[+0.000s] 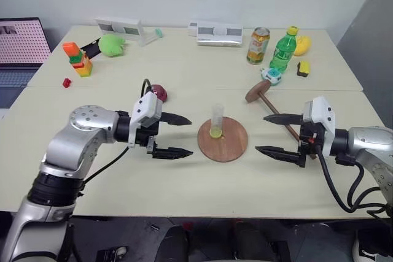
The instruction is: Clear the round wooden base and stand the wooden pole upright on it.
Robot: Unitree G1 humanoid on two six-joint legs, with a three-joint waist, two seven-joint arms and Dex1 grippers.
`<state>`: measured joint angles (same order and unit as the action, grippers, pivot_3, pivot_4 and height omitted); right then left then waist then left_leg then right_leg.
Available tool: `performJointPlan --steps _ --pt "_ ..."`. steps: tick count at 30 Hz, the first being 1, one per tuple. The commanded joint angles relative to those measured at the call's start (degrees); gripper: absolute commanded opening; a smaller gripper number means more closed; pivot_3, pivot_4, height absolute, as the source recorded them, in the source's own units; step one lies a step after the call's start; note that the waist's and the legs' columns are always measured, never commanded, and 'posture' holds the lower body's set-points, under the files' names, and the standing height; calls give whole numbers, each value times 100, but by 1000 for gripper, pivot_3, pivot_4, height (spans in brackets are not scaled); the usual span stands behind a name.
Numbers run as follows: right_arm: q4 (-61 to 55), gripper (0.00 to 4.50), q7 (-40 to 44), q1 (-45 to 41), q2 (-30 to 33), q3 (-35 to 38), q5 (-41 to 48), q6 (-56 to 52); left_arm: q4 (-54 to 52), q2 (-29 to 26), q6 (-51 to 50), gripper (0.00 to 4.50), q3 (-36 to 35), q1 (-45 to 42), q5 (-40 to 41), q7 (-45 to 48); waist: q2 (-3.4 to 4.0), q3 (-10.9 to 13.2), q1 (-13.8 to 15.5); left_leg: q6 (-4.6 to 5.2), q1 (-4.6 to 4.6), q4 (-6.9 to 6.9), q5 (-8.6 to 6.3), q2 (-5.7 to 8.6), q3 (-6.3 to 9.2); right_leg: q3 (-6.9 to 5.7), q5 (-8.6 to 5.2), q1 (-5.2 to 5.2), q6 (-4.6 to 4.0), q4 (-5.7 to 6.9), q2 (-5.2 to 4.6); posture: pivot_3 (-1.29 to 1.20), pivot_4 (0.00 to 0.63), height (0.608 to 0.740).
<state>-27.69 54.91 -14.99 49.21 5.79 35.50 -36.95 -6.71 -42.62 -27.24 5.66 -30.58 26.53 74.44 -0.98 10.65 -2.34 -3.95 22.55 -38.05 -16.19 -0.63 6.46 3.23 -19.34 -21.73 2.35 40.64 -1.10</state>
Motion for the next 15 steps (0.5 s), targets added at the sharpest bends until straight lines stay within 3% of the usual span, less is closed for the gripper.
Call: performJointPlan --steps 1,15 --pt "-235 4453 -48 -44 75 228 125 -6 181 262 251 4500 112 -208 -241 -271 0 0 0 0 0 0 0 1 0 0 0 0 0 0 0 0 150 740" --pt "-497 4453 -380 -22 51 421 344 -247 1786 1538 735 4500 566 -1031 -977 -856 -1 0 6 -1 1 -6 1 4 1 -1 0 0 0 7 -2 0 150 740"
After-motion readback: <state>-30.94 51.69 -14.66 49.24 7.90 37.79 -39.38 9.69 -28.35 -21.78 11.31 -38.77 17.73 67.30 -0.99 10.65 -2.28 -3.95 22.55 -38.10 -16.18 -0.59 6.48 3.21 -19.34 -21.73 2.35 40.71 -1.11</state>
